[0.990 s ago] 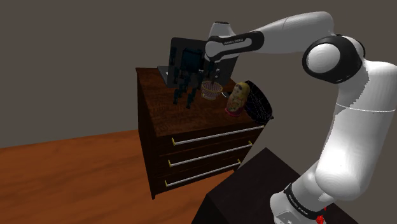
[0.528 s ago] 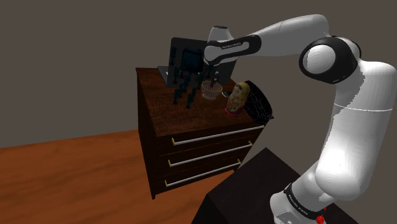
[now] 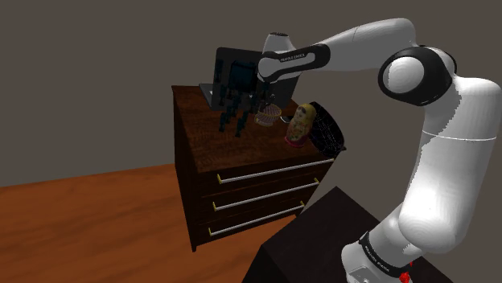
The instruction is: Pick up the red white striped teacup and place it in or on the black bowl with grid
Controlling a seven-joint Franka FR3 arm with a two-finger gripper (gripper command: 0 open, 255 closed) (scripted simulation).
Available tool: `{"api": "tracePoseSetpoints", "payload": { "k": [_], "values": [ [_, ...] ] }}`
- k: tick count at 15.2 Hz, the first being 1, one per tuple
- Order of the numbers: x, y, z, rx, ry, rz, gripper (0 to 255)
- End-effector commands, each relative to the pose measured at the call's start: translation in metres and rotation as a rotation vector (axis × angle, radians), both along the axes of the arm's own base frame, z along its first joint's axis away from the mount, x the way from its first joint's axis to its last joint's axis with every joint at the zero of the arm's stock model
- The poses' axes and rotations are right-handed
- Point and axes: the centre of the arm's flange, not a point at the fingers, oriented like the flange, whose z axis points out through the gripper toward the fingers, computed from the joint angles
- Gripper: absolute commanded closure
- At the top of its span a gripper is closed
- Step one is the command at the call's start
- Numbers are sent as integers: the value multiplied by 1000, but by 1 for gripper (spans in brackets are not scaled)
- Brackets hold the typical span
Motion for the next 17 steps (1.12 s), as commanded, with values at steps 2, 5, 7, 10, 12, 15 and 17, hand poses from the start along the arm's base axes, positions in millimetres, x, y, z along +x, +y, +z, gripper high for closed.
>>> {"api": "tracePoseSetpoints", "payload": {
  "k": [2,5,7,10,12,15,17],
  "values": [
    [0,0,0,0,0,0,255],
    [0,0,0,0,0,0,255],
    [0,0,10,0,0,0,255],
    [0,0,26,0,0,0,255],
    [0,0,37,0,0,0,255],
    [0,0,53,0,0,0,255],
    [0,0,63,0,0,0,255]
  ]
}}
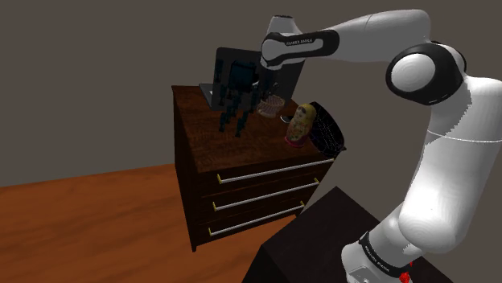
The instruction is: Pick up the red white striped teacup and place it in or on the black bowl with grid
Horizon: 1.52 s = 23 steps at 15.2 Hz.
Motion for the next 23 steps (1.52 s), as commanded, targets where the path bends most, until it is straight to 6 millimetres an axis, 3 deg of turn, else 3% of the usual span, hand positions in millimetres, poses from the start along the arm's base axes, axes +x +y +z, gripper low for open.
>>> {"api": "tracePoseSetpoints", "payload": {
  "k": [1,21,23],
  "values": [
    [0,-1,12,0,-1,0,255],
    [0,-1,114,0,-1,0,255],
    [-19,-19,118,0,-1,0,255]
  ]
}}
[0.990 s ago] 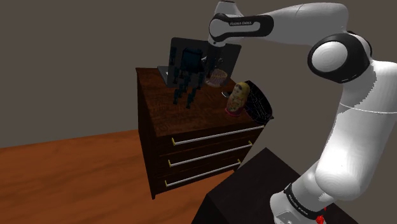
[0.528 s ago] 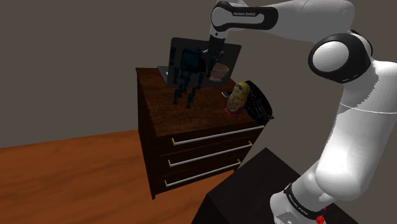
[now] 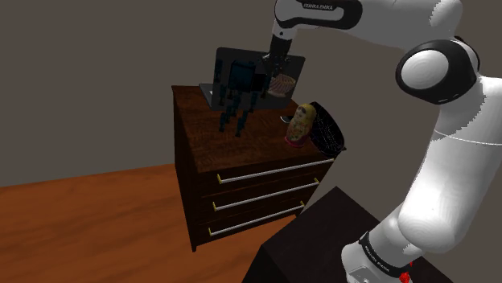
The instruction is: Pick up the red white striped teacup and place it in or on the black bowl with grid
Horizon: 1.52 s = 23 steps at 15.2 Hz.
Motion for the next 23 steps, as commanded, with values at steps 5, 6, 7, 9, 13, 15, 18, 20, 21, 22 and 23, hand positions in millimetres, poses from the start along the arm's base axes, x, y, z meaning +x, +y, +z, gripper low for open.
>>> {"api": "tracePoseSetpoints", "payload": {
  "k": [5,6,7,9,13,15,18,20,21,22,23],
  "values": [
    [-57,-50,12,0,-1,0,255],
    [-66,-59,13,0,-1,0,255],
    [-76,-68,15,0,-1,0,255],
    [-95,-86,19,0,-1,0,255],
    [-134,-121,26,0,-1,0,255],
    [-153,-139,30,0,-1,0,255],
    [-182,-165,36,0,-1,0,255],
    [-201,-183,39,0,-1,0,255],
    [-208,-189,41,0,-1,0,255],
    [-208,-189,36,0,-1,0,255],
    [-208,-189,30,0,-1,0,255]
  ]
}}
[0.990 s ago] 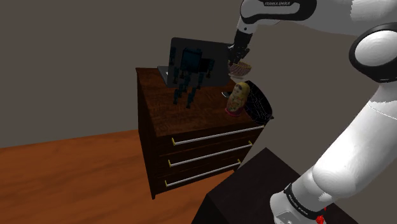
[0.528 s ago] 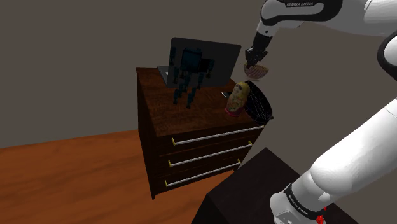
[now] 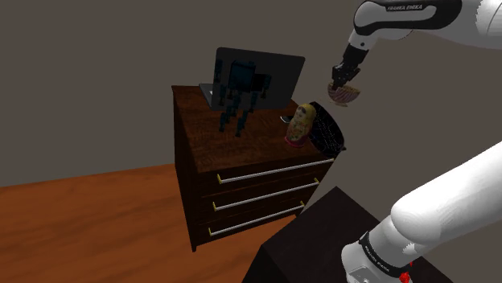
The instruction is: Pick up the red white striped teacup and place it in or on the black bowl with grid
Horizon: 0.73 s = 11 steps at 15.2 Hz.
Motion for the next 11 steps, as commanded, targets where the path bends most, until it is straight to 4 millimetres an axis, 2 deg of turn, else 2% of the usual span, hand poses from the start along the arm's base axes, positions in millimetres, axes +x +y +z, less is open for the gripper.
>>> {"api": "tracePoseSetpoints", "payload": {
  "k": [1,11],
  "values": [
    [-1,-1,-8,0,0,1,255],
    [-1,-1,-61,0,0,1,255]
  ]
}}
